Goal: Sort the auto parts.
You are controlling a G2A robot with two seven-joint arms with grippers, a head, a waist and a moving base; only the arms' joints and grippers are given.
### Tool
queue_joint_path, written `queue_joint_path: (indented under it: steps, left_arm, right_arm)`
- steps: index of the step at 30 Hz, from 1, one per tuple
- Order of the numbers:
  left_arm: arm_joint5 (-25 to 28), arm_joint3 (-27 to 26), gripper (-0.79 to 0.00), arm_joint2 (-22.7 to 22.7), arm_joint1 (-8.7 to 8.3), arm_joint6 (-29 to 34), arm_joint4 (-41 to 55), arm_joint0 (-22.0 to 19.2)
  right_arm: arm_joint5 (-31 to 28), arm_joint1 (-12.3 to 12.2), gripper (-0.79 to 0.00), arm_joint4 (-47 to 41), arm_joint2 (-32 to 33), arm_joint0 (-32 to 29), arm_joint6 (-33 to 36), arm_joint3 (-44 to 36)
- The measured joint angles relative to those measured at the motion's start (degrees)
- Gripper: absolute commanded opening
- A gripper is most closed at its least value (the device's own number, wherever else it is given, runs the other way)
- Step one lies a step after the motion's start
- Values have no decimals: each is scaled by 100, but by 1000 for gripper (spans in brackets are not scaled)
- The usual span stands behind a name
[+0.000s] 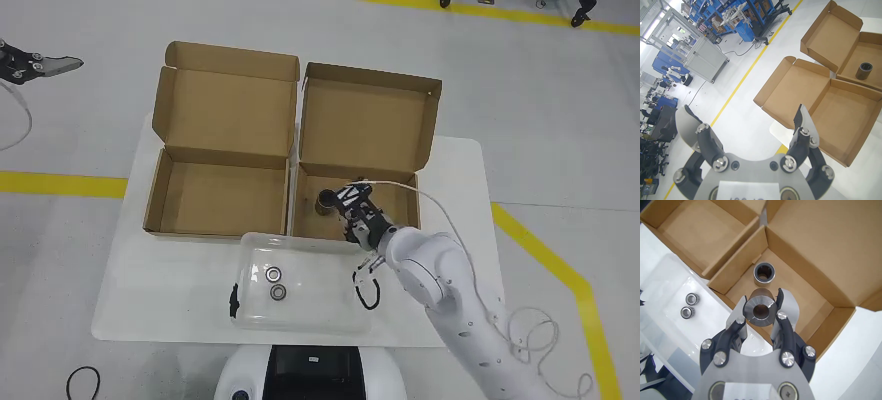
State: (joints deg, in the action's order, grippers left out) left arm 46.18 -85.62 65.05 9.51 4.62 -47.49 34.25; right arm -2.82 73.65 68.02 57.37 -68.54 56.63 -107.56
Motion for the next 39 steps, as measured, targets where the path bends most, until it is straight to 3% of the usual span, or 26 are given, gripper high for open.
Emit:
queue_joint_path:
  steps: [3,14,32,36,39]
  left_arm:
    - [0,0,0,0,0,0,0,0]
    - [0,0,0,0,0,0,0,0]
    - [0,0,0,0,0,0,0,0]
    - [0,0,0,0,0,0,0,0]
    - [0,0,0,0,0,0,0,0]
  right_arm:
    - [228,51,-785,-33,-122,187,248,288]
    - [682,189,-785,-3,-341,647,-73,1169]
    - [771,388,-785,-200,-631,1068,-412,2226]
    - [907,437,-705,-127,-717,1127,-486,2364]
    - [915,475,-514,-154,-777,1177,-493,2458]
